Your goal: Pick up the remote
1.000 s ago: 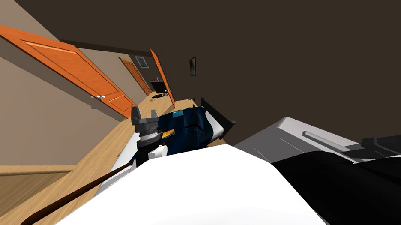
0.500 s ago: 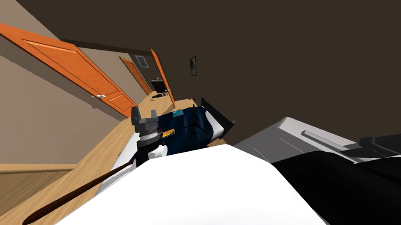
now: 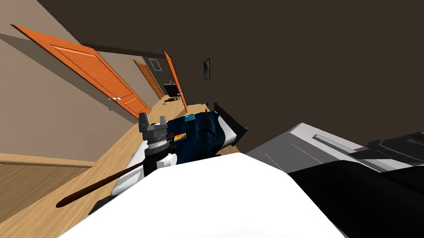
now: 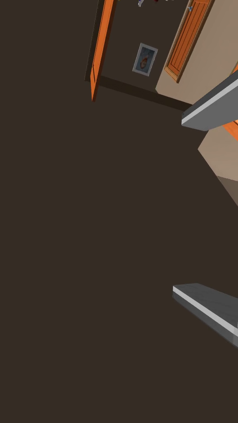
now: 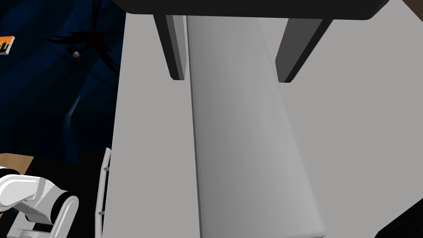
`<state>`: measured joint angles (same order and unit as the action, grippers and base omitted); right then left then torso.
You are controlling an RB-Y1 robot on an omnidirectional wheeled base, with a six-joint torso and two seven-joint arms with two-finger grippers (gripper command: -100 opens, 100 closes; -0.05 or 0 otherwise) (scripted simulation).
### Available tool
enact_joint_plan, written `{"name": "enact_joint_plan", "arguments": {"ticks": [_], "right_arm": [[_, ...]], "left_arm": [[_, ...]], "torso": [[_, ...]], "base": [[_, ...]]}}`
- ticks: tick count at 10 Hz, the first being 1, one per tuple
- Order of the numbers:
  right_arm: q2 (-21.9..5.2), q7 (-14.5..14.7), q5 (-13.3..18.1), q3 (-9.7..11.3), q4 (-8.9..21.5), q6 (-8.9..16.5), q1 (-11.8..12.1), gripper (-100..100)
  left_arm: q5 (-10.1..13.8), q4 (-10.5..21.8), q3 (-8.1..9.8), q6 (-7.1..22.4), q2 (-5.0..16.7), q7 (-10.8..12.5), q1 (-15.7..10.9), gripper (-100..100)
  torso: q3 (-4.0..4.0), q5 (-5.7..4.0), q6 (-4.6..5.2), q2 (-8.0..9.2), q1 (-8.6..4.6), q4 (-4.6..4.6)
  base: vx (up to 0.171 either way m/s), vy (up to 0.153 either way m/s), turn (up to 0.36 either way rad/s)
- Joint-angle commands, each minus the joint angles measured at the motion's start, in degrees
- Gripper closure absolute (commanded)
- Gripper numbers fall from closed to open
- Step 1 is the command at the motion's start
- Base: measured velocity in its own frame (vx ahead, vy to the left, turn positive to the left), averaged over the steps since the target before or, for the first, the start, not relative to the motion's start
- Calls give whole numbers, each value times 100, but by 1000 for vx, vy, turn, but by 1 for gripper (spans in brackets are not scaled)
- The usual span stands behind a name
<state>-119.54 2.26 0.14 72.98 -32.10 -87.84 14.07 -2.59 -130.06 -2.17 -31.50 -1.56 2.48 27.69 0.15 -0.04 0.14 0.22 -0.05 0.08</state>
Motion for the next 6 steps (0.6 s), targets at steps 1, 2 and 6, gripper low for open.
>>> {"name": "enact_joint_plan", "arguments": {"ticks": [1, 2, 6], "right_arm": [[-170, -262, 199, -122, -286, 112, -119, 100], [-274, -409, 379, -260, -452, 169, -214, 100], [-482, -891, 774, -536, -813, 284, -405, 100]], "left_arm": [[0, 0, 0, 0, 0, 0, 0, 0], [0, 0, 0, 0, 0, 0, 0, 0], [0, 0, 0, 0, 0, 0, 0, 0]], "torso": [[0, 0, 0, 0, 0, 0], [-3, 3, -3, -4, 6, -1], [-6, 7, -1, -10, 11, -2]], "base": [[-81, -13, 45], [-113, -31, 111], [-81, -19, 51]]}}
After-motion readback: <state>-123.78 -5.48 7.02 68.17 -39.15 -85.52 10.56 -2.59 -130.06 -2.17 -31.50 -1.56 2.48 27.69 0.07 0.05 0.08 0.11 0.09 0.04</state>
